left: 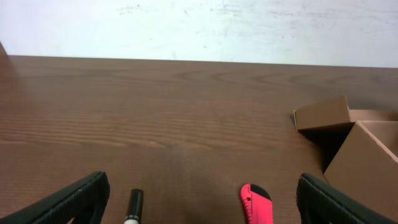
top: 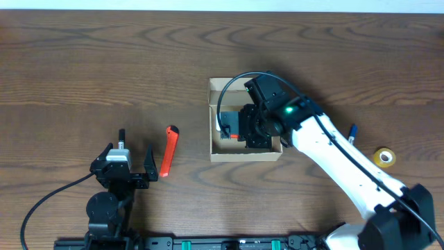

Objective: Pack container
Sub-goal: 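Carry the red stapler into the box and release it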

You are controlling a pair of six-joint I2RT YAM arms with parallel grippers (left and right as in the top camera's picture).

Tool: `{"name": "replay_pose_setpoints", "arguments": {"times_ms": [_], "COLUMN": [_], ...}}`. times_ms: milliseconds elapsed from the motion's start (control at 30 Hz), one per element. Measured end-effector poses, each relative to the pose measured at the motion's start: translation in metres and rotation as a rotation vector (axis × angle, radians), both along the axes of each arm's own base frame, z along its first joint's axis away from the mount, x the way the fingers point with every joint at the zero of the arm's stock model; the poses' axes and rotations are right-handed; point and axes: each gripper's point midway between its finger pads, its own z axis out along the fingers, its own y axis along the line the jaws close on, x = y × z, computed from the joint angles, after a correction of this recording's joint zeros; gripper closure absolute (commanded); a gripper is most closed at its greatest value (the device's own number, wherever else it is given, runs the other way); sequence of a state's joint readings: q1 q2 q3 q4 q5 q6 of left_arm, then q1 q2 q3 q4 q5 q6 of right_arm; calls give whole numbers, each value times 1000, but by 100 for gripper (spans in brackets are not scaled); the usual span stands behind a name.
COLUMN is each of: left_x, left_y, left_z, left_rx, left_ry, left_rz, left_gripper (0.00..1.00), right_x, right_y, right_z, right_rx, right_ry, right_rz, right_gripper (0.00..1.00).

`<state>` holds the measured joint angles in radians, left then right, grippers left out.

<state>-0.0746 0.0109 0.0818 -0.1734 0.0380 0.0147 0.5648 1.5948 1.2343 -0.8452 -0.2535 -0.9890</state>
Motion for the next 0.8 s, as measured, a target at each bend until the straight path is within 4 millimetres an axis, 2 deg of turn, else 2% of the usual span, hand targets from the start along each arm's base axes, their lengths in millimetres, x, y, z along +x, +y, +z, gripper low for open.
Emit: {"name": "replay_pose_setpoints", "arguments": {"times_ms": [267,400,567,733,800], "left_x": [0,0,0,0,0], "left_y": [0,0,0,0,0], "left_z": [0,0,0,0,0], "left_rx": [-10,-11,-11,-11,-11], "left_ry": [1,1,1,1,1], "left_rz": [2,3,3,3,3], "left_gripper": [5,5,5,5,5], "right_x": [15,19,15,13,13], "right_y": [4,-5,-19,-24,-24], "right_z": [-22,-58,-97,-104,-104], "right_rx": [-8,-62,-126,-143,-143], "right_ry": [7,94,203,227,228], "right_rz": [-3,-27,-52,-61,-62], "right_gripper": [99,99,99,99,87]}}
